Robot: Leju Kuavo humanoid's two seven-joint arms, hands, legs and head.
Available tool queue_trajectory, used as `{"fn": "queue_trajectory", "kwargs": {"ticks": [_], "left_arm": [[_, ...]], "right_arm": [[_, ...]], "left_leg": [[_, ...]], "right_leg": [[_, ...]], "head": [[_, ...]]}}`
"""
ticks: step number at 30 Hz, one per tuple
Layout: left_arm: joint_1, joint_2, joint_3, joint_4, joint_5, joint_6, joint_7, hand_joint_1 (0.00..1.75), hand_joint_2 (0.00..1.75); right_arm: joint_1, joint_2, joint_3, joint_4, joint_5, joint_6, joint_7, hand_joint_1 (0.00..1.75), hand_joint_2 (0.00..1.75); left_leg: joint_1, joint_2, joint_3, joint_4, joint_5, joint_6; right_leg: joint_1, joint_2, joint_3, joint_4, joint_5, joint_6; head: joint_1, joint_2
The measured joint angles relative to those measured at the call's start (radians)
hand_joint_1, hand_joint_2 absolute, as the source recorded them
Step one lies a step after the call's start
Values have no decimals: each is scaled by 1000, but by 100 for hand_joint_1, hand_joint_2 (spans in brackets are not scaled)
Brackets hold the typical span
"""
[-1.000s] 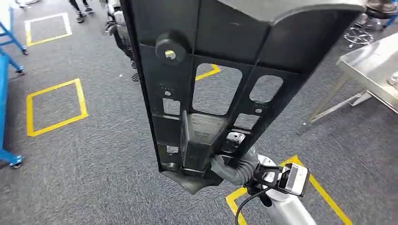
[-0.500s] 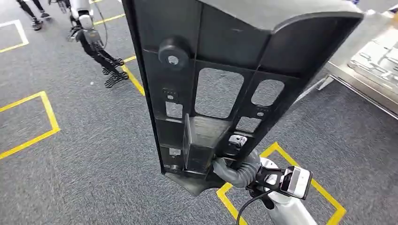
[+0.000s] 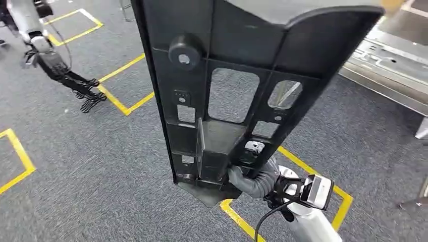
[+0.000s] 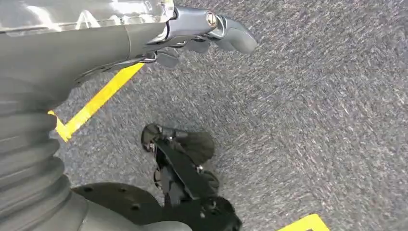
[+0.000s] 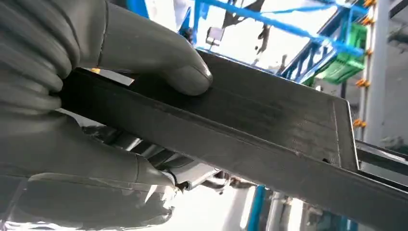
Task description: Take the parts from the cabinet and place them on the table.
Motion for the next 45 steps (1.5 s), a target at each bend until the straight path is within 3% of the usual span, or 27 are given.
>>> {"fn": "queue_trajectory", "kwargs": {"ticks": [2, 3, 4, 8, 10, 11, 13, 14, 15, 17, 18, 19, 23, 24, 25, 26, 28, 29, 31, 32, 33, 34, 38, 39, 41, 43, 45], "left_arm": [[-2, 0, 2, 0, 2, 0, 0, 0, 175], [-2, 0, 3, 0, 2, 2, 0, 0, 175], [-2, 0, 3, 0, 2, 3, 1, 0, 175], [-6, -3, 3, 0, 2, 4, 2, 0, 175], [-8, -5, 5, 0, 1, 4, 1, 0, 175], [-7, -5, 5, 0, 0, 3, 1, 0, 175], [-4, -5, 8, 0, 0, 0, 1, 0, 175], [-3, -5, 10, 0, 0, 0, 2, 0, 175], [-3, -5, 10, 0, -1, 0, 2, 0, 175], [-5, -5, 10, 0, -2, 0, 2, 0, 175], [-7, -5, 10, 0, -2, 0, 2, 0, 175], [-6, -5, 11, 0, -2, 0, 2, 0, 175], [-11, -6, 12, 0, -2, -3, 2, 0, 175], [-12, -6, 12, 0, -2, -5, 2, 0, 175], [-12, -6, 13, 0, -2, -6, 2, 0, 175], [-11, -6, 13, 0, -2, -7, 3, 0, 175], [-7, -7, 14, 0, -3, -7, 4, 0, 175], [-4, -7, 16, 0, -4, -7, 4, 0, 175], [-4, -7, 18, 0, -5, -7, 4, 0, 175], [-5, -7, 18, 0, -6, -7, 4, 0, 175], [-5, -6, 18, 0, -8, -6, 4, 0, 175], [-4, -6, 19, 0, -10, -6, 4, 0, 175], [-7, -6, 20, 0, -10, -4, 11, 0, 175], [-9, -11, 20, 0, -11, -4, 13, 0, 175], [-9, -10, 21, 0, -12, -3, 14, 0, 175], [-5, -10, 21, 0, -12, -3, 17, 0, 175], [-4, -10, 21, 0, -12, -2, 21, 0, 175]], "right_arm": [[-1, 1, 0, 2, 0, 0, 0, 175, 175], [-2, 1, 0, 3, 0, 0, 0, 175, 175], [-5, 2, 0, 3, 0, 0, 0, 175, 175], [-8, 3, 0, 5, 0, -1, 0, 175, 175], [-13, 3, 0, 5, 0, -1, 0, 175, 175], [-15, 3, 0, 5, 0, -1, 0, 175, 175], [-14, 3, 0, 9, 0, -1, 0, 175, 175], [-13, 3, 0, 13, -1, -1, 0, 175, 175], [-13, 3, 0, 16, -1, -1, 0, 175, 175], [-14, 3, 0, 18, -2, -2, 0, 175, 175], [-16, 3, 0, 18, -2, -3, 0, 175, 175], [-18, 3, 0, 18, -2, -3, 0, 175, 175], [-22, 3, -1, 19, -5, -4, 0, 175, 175], [-22, 3, -1, 19, -6, -4, 0, 175, 175], [-27, 3, -1, 20, -9, -4, 0, 175, 175], [-31, 5, 0, 22, -11, -4, 0, 175, 175], [-31, 6, 0, 26, -15, -4, 0, 175, 175], [-30, 6, 0, 29, -16, -4, 0, 175, 175], [-31, 6, 0, 33, -18, -4, 0, 175, 175], [-31, 6, 0, 34, -19, -5, 0, 175, 175], [-31, 6, 0, 34, -19, -5, 0, 175, 175], [-31, 6, 0, 34, -19, -5, 0, 175, 175], [-27, 7, -2, 36, -20, -15, 12, 175, 175], [-26, 7, -3, 37, -20, -18, 12, 175, 175], [-31, 7, -3, 40, -20, -19, 12, 175, 175], [-30, 8, -3, 47, -20, -19, 12, 175, 175], [-28, 8, -4, 56, -20, -19, 12, 175, 175]], "left_leg": [[2, -17, 74, -173, 98, 5], [5, -62, 111, -261, 128, 9], [8, -88, 122, -284, 114, 14], [7, -50, 124, -289, 123, 39], [7, -26, 127, -296, 125, 52], [5, -15, 126, -296, 125, 54], [2, 10, 126, -295, 123, 56], [2, 23, 126, -295, 122, 55], [1, 36, 127, -294, 120, 54], [1, 56, 132, -293, 116, 50], [0, 64, 136, -293, 112, 47], [-8, 72, 139, -291, 108, 40], [-7, 105, 150, -298, 104, 18], [-3, 82, 148, -288, 94, 10], [0, 36, 136, -254, 70, 6], [1, 11, 102, -180, 28, 4], [1, 0, 17, -9, -42, -1], [1, 0, -10, 39, -47, -1], [1, -2, 11, -32, 22, 1], [3, -10, 49, -120, 72, 3], [5, -38, 92, -218, 121, 5], [9, -92, 113, -263, 117, 12], [4, -62, 119, -278, 115, 33], [14, -47, 122, -289, 121, 42], [10, -22, 126, -293, 121, 54], [7, 4, 126, -292, 118, 57], [6, 32, 126, -292, 116, 55]], "right_leg": [[-2, 27, 3, 5, -3, 5], [-3, 38, 2, 9, -6, 9], [3, 49, -4, 16, -8, 15], [-3, 87, -15, 10, 0, 41], [-1, -8, -42, 72, -46, 48], [-3, -30, -78, 147, -87, 54], [-10, -43, -159, 312, -150, 62], [-12, -43, -175, 341, -149, 64], [-13, -46, -162, 313, -123, 65], [-12, -61, -74, 147, -40, 60], [-9, -92, -18, 45, -4, 54], [2, -126, -1, 11, -15, 42], [4, -82, -9, 4, -8, 23], [-8, -71, 1, -6, 0, 18], [-9, -63, 3, -10, 2, 12], [-9, -55, 3, -10, 2, 9], [-6, -30, 3, -8, 1, 7], [-5, -16, 3, -6, 1, 6], [-5, 12, 5, -2, -2, 7], [-6, 26, 5, 2, -4, 9], [-6, 39, 6, 7, -7, 12], [-6, 48, 3, 10, -9, 16], [-11, 92, -14, 10, -2, 42], [-8, 80, -14, 15, -8, 45], [-4, -22, -58, 107, -66, 54], [-10, -42, -142, 275, -138, 61], [-14, -45, -174, 332, -136, 65]], "head": [[0, 0], [-1, 0], [0, 0], [-1, 0], [11, 0], [11, 0], [12, 0], [12, 0], [12, 0], [12, 0], [12, 0], [11, 0], [9, 0], [7, 0], [6, 0], [2, 0], [-1, 0], [-3, 0], [-3, 0], [-3, 0], [-3, 0], [-3, 0], [-2, 0], [-4, 0], [7, 0], [6, 0], [6, 0]]}}
